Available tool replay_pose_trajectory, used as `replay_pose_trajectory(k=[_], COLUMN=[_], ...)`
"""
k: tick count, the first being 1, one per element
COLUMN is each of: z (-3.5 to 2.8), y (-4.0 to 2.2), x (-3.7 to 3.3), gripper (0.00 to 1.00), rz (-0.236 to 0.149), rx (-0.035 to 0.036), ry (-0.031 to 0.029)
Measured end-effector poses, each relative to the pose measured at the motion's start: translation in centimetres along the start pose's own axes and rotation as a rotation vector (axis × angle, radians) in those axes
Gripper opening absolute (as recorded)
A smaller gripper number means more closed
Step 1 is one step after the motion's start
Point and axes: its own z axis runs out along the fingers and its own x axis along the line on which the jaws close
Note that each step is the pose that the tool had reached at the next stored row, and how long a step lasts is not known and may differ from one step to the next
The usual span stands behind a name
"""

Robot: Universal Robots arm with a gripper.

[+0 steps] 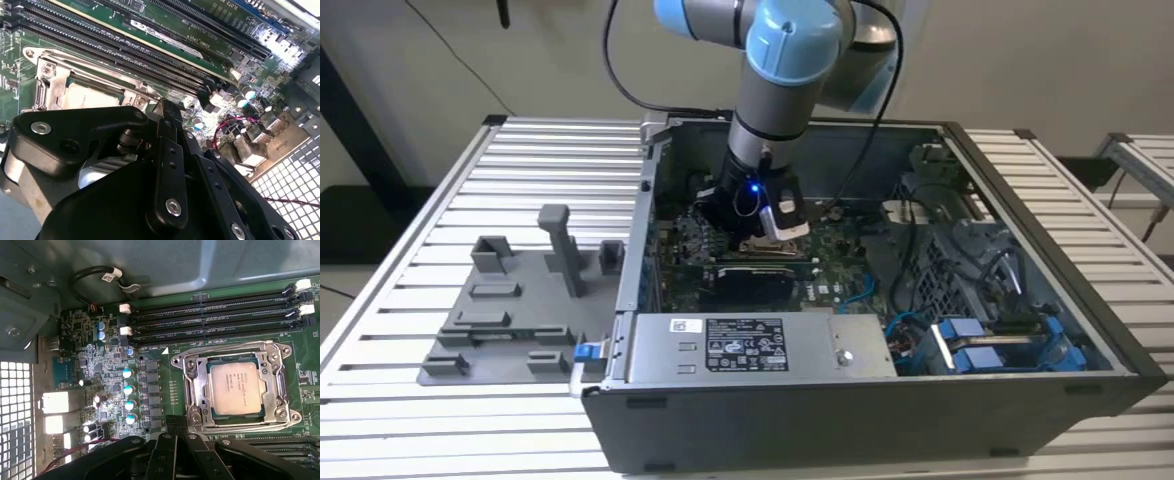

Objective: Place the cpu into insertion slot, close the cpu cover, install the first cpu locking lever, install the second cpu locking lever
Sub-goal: 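Install the second cpu locking lever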

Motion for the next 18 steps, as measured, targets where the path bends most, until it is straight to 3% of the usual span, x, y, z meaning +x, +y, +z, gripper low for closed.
replay_pose_trajectory(k=[18], z=[0.78], y=[-0.06], x=[-0.08], gripper=[0.11], rz=[0.001], rx=[0.0006], ry=[-0.0004])
